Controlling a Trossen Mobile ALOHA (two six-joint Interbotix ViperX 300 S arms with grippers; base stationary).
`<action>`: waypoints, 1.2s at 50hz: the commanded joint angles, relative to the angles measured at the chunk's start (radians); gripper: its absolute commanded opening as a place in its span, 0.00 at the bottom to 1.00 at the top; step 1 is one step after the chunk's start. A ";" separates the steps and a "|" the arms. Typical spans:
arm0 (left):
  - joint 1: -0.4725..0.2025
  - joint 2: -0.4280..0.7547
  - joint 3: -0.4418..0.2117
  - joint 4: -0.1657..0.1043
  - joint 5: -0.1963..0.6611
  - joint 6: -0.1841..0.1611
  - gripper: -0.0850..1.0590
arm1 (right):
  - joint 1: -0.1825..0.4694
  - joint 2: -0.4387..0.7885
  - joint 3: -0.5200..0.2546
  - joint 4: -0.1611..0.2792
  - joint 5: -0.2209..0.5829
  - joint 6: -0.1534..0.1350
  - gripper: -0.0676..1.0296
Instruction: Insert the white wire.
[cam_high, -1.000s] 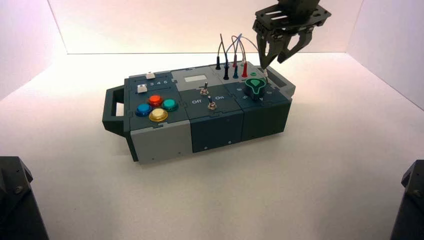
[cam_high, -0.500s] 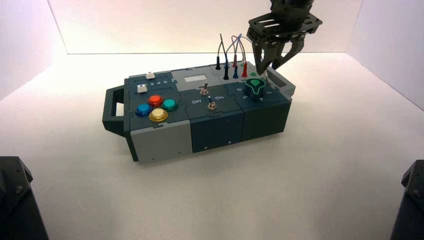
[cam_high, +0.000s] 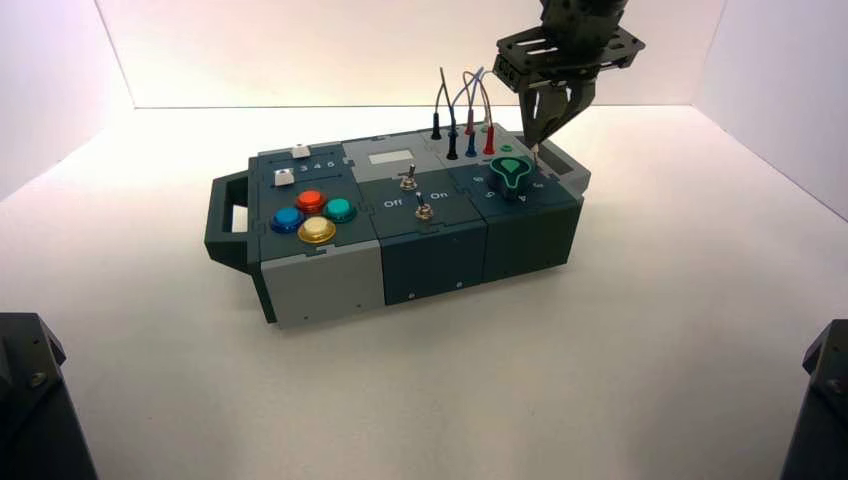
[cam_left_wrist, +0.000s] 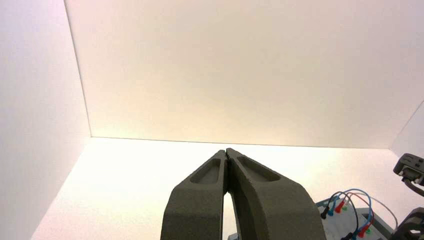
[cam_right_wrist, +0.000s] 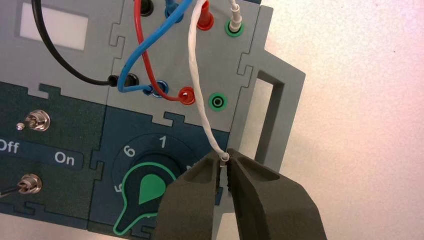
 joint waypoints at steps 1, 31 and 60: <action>0.003 0.014 -0.028 0.000 -0.012 -0.002 0.05 | 0.000 -0.006 -0.021 0.000 0.000 0.002 0.04; 0.003 0.009 -0.028 -0.002 -0.012 -0.002 0.05 | 0.006 -0.120 0.003 0.017 -0.138 0.032 0.04; 0.003 0.012 -0.026 -0.002 -0.014 -0.002 0.05 | 0.008 -0.052 0.066 0.087 -0.313 0.032 0.04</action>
